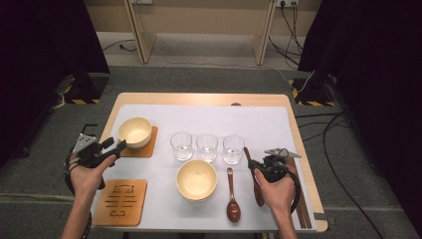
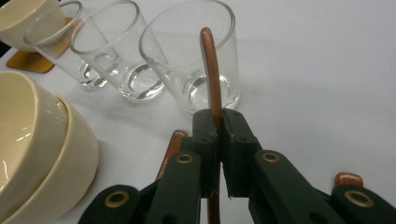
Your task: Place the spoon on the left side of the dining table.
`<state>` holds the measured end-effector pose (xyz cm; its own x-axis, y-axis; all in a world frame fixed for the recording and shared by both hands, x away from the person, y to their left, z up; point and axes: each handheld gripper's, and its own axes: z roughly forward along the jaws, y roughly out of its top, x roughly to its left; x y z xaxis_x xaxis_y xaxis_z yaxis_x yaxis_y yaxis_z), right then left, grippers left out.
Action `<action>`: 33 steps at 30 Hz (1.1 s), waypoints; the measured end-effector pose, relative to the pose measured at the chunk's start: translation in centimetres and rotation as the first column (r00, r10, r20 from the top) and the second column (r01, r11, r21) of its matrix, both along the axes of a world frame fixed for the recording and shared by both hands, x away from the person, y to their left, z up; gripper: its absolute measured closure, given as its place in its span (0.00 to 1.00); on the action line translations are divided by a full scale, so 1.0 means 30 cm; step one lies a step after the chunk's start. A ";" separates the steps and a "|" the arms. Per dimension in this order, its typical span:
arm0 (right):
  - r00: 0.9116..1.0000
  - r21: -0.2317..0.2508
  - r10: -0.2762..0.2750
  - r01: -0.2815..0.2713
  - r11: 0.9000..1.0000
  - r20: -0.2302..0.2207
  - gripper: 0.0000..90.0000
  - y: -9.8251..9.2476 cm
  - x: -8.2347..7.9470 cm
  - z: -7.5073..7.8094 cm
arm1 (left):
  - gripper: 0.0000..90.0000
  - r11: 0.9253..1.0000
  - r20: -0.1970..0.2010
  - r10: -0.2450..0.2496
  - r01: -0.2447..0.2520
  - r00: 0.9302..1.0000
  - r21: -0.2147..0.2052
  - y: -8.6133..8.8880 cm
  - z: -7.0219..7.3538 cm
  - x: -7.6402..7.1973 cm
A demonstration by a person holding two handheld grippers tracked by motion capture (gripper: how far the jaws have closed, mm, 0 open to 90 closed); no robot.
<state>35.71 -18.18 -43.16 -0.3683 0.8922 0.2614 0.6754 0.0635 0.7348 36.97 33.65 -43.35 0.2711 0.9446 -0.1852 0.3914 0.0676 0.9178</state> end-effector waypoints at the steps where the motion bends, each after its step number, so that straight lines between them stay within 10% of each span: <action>1: 1.000 0.000 0.002 -0.002 1.000 0.016 0.94 0.000 0.001 0.001 | 0.47 1.000 0.000 -0.001 0.001 1.000 0.000 -0.001 0.000 0.000; 33: 0.971 0.073 0.012 -0.031 0.997 0.240 0.94 0.006 0.010 0.046 | 0.47 1.000 0.015 -0.015 0.015 1.000 0.003 -0.022 0.019 -0.025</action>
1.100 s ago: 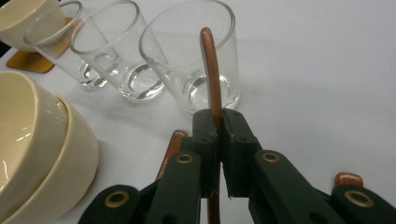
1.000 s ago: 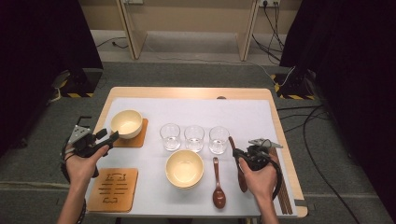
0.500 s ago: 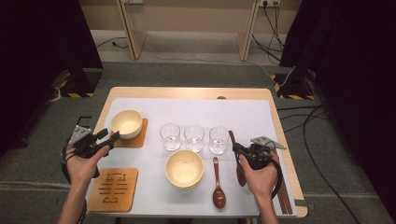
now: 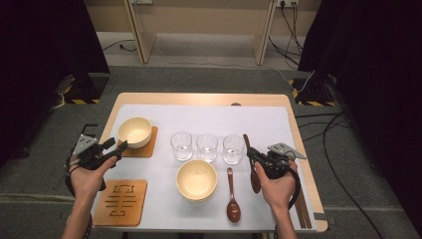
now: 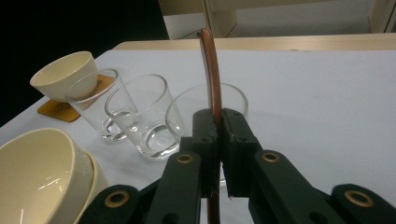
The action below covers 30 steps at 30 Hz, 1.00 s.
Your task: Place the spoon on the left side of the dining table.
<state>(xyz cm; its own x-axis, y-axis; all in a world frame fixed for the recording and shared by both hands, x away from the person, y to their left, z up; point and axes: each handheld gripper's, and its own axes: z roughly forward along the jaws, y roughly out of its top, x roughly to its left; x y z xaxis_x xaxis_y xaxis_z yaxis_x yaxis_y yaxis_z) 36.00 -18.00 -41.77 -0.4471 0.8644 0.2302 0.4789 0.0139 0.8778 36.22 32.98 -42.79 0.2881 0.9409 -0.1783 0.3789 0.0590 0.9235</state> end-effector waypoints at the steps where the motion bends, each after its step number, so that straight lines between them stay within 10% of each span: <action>1: 1.000 0.001 0.000 0.000 1.000 0.005 0.94 0.001 0.002 0.001 | 0.47 1.000 0.000 0.001 -0.001 1.000 0.002 0.000 0.000 -0.001; 30: 0.995 0.012 0.036 -0.038 0.999 0.091 0.94 0.076 0.055 0.057 | 0.47 0.999 0.043 -0.051 0.051 0.998 -0.003 -0.062 0.038 -0.001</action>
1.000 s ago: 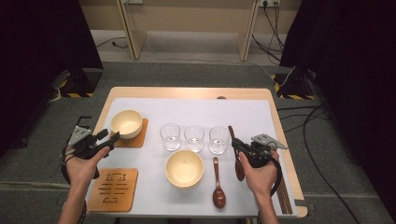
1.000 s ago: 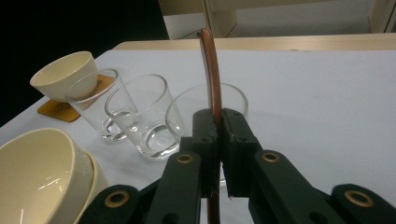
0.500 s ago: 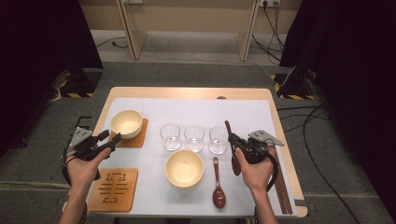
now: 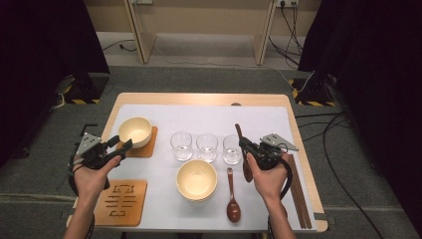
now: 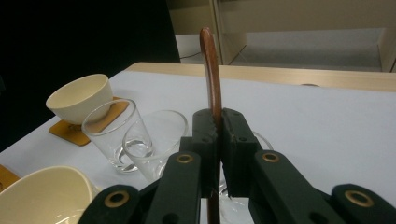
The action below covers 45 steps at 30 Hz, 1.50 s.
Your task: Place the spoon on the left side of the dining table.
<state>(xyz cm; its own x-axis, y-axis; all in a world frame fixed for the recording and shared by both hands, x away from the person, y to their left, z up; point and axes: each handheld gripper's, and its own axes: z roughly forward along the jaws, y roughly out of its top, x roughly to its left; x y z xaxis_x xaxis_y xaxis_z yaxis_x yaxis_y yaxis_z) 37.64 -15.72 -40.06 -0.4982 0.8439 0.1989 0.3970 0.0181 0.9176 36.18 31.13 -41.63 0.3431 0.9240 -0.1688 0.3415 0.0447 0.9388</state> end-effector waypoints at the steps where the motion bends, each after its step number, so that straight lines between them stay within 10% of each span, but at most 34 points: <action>1: 1.000 -0.006 0.002 -0.001 1.000 0.006 0.94 0.004 0.001 0.004 | 0.47 1.000 0.000 -0.012 0.012 1.000 -0.004 -0.008 0.004 0.002; 45: 0.997 0.030 0.043 -0.045 0.999 0.067 0.94 0.100 0.048 0.054 | 0.48 0.990 0.053 -0.137 0.138 0.989 -0.004 -0.152 0.105 0.062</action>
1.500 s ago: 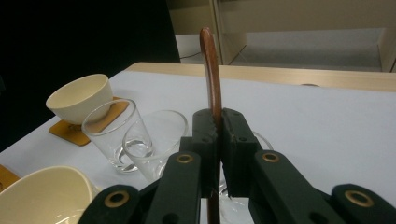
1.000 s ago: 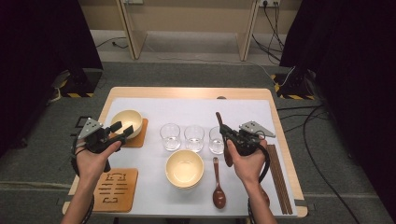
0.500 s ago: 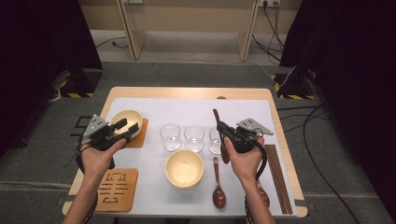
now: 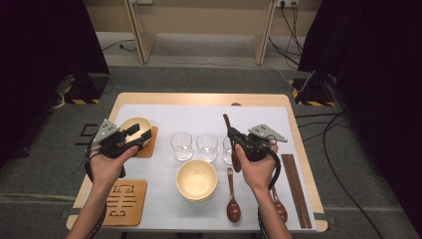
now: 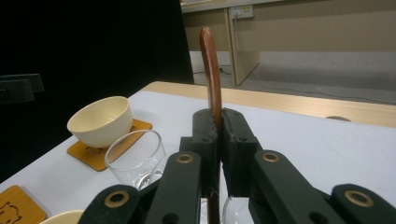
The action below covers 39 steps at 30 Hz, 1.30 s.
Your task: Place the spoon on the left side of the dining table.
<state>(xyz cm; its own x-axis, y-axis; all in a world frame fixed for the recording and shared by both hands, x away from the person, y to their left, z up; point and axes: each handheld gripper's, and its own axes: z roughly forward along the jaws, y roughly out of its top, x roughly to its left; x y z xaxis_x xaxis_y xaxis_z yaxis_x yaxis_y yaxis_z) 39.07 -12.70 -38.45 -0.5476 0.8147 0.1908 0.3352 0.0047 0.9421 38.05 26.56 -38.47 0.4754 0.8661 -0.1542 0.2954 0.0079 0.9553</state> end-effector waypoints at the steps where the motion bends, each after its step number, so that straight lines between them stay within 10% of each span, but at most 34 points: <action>1: 1.000 0.002 0.001 -0.001 1.000 0.004 0.94 0.003 0.000 0.000 | 0.48 1.000 0.001 -0.004 0.004 1.000 0.001 -0.003 0.003 0.001; 39: 0.998 0.016 0.030 -0.031 0.999 0.049 0.94 0.070 0.031 0.043 | 0.48 0.996 0.017 -0.086 0.086 0.996 0.005 -0.122 0.072 0.063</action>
<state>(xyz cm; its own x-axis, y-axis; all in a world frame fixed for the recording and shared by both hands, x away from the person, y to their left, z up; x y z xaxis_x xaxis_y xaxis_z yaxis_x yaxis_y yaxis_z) 39.99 -10.61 -37.16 -0.5812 0.7943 0.1769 0.2887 -0.0020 0.9574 39.94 22.90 -36.30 0.5506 0.8226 -0.1421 0.2789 -0.0208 0.9601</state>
